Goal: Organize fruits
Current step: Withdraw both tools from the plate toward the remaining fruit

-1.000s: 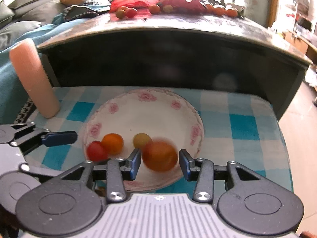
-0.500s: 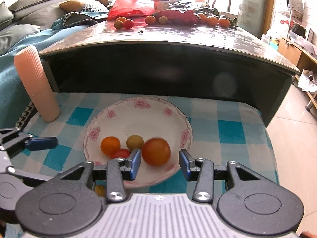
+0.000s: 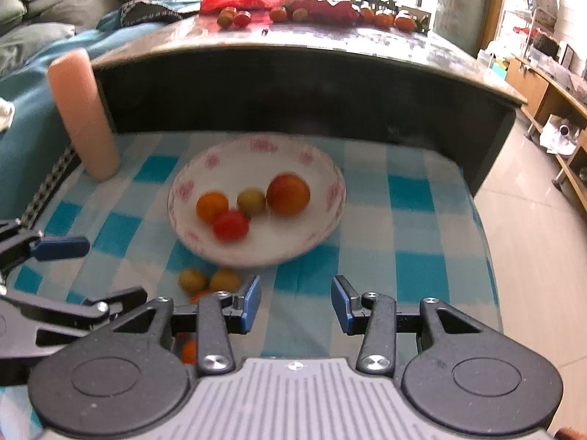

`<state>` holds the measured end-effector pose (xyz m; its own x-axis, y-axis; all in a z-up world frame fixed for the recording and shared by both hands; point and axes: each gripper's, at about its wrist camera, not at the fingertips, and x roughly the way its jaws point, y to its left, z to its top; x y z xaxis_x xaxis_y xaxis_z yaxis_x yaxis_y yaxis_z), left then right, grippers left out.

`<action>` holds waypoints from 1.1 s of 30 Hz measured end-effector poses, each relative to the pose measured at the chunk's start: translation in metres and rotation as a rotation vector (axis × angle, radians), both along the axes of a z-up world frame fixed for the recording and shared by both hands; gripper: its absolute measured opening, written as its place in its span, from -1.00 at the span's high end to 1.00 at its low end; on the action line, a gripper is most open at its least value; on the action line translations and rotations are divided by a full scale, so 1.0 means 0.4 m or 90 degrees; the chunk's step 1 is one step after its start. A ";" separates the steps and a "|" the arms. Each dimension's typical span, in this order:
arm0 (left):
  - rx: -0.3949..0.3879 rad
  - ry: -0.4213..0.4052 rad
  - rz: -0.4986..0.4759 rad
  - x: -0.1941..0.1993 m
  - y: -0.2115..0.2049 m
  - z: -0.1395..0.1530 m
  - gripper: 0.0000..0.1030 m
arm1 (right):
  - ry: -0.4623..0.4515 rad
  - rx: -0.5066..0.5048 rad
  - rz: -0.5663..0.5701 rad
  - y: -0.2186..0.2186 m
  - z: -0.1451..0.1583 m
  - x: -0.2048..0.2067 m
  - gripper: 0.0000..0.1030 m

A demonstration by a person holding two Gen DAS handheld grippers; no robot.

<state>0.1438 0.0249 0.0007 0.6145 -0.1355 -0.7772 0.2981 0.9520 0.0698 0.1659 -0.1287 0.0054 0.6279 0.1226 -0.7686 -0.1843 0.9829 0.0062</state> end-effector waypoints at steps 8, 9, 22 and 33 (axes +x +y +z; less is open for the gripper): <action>0.002 0.010 -0.023 -0.041 -0.014 -0.006 -0.59 | 0.034 -0.011 0.006 0.008 -0.020 -0.066 -0.09; 0.002 0.011 -0.024 -0.043 -0.014 -0.005 -0.59 | 0.036 -0.011 0.007 0.009 -0.021 -0.072 -0.09; 0.021 0.029 -0.045 -0.057 -0.025 -0.029 -0.59 | 0.059 -0.017 0.015 0.012 -0.045 -0.114 -0.09; 0.039 0.040 -0.053 -0.044 -0.028 -0.050 -0.59 | 0.074 -0.021 0.033 0.021 -0.062 -0.098 -0.09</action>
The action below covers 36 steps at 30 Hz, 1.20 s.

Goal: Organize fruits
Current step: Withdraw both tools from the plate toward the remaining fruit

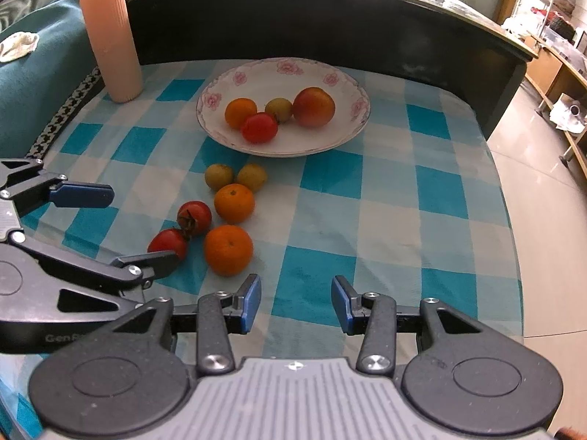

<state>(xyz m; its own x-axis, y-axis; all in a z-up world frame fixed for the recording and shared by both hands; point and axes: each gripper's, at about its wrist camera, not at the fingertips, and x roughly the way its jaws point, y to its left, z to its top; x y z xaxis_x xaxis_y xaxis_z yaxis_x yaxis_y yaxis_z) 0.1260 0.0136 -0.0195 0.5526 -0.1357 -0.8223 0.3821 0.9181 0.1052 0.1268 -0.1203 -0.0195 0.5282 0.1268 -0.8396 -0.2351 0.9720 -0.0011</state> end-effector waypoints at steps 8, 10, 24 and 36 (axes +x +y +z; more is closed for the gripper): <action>0.011 0.008 -0.007 -0.001 -0.001 -0.014 -0.59 | 0.013 -0.002 0.014 0.006 -0.012 0.008 -0.09; 0.012 0.011 -0.007 0.001 -0.001 -0.017 -0.59 | 0.017 -0.003 0.016 0.007 -0.015 0.010 -0.09; 0.023 0.020 -0.005 0.005 0.002 -0.027 -0.59 | 0.033 -0.007 0.022 0.015 -0.031 0.020 -0.09; 0.009 0.020 -0.020 0.000 0.005 -0.027 -0.59 | 0.033 -0.006 0.027 0.018 -0.033 0.024 -0.09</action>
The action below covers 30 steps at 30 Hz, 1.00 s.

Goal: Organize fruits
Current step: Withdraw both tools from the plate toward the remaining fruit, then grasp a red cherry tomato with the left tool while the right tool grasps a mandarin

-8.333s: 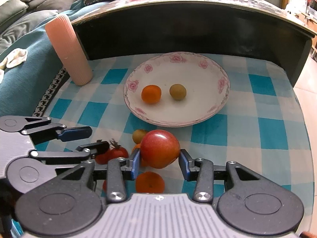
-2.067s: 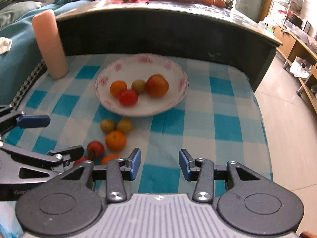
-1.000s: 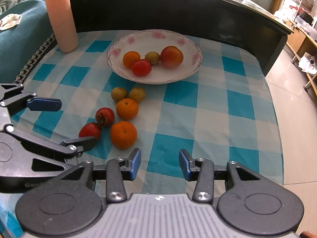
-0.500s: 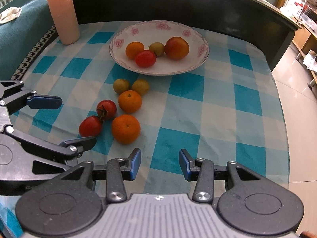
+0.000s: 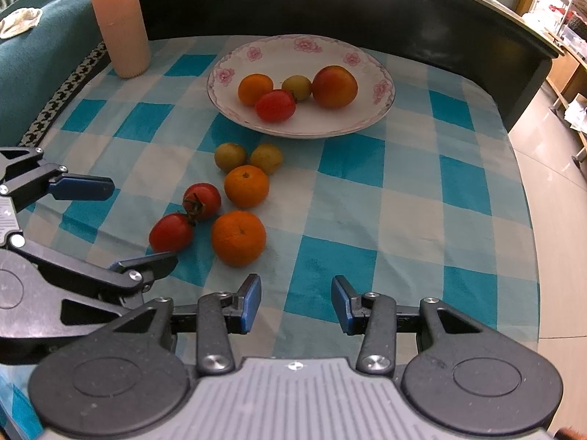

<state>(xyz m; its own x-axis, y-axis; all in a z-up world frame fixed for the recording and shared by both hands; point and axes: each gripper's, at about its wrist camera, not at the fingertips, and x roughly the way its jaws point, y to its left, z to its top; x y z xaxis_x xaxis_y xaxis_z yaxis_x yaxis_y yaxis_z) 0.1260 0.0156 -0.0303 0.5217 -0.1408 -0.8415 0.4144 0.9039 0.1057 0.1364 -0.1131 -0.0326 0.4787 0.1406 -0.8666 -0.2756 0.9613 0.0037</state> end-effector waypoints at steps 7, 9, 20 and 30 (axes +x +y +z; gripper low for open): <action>-0.013 0.009 -0.003 0.007 -0.003 -0.013 -0.58 | -0.002 0.012 -0.036 -0.047 0.010 0.015 -0.09; -0.024 0.010 -0.005 0.014 -0.005 -0.017 -0.57 | -0.001 0.015 -0.039 -0.052 0.011 0.016 -0.09; -0.049 0.009 0.003 0.037 -0.014 -0.039 -0.20 | -0.003 0.058 -0.035 -0.061 0.023 0.018 -0.09; -0.054 0.016 -0.013 0.021 -0.021 -0.028 0.33 | -0.007 0.075 -0.037 -0.063 0.032 0.025 -0.09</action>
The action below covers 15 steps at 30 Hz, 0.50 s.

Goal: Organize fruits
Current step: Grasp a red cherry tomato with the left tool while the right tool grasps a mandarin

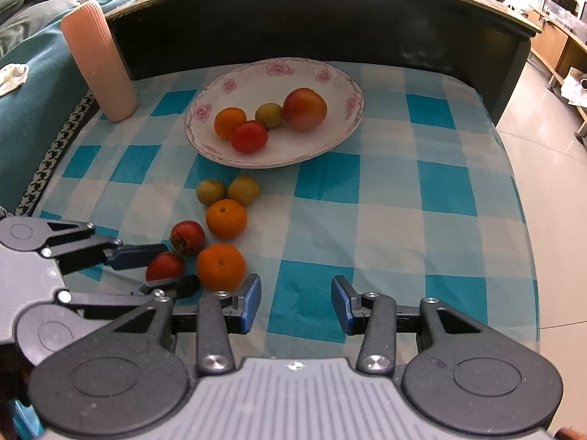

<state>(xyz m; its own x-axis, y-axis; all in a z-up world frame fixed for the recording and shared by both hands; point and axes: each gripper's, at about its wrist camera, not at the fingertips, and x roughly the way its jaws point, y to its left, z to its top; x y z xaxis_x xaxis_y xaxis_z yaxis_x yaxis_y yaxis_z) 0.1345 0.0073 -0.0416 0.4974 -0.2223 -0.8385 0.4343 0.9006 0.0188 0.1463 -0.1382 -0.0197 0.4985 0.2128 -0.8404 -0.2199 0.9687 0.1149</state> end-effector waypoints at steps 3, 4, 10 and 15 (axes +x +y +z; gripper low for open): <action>0.006 0.000 -0.002 -0.008 0.004 0.004 0.33 | -0.005 0.010 0.005 0.005 0.006 0.003 -0.09; 0.007 -0.001 0.000 -0.010 0.007 0.006 0.33 | -0.006 0.016 0.008 0.007 0.008 0.004 -0.09; 0.003 0.006 0.005 -0.019 0.035 0.014 0.33 | 0.003 0.036 0.027 0.030 0.001 0.012 -0.09; 0.002 0.011 0.005 -0.021 0.041 0.011 0.30 | 0.013 0.047 0.049 0.058 -0.014 0.023 -0.09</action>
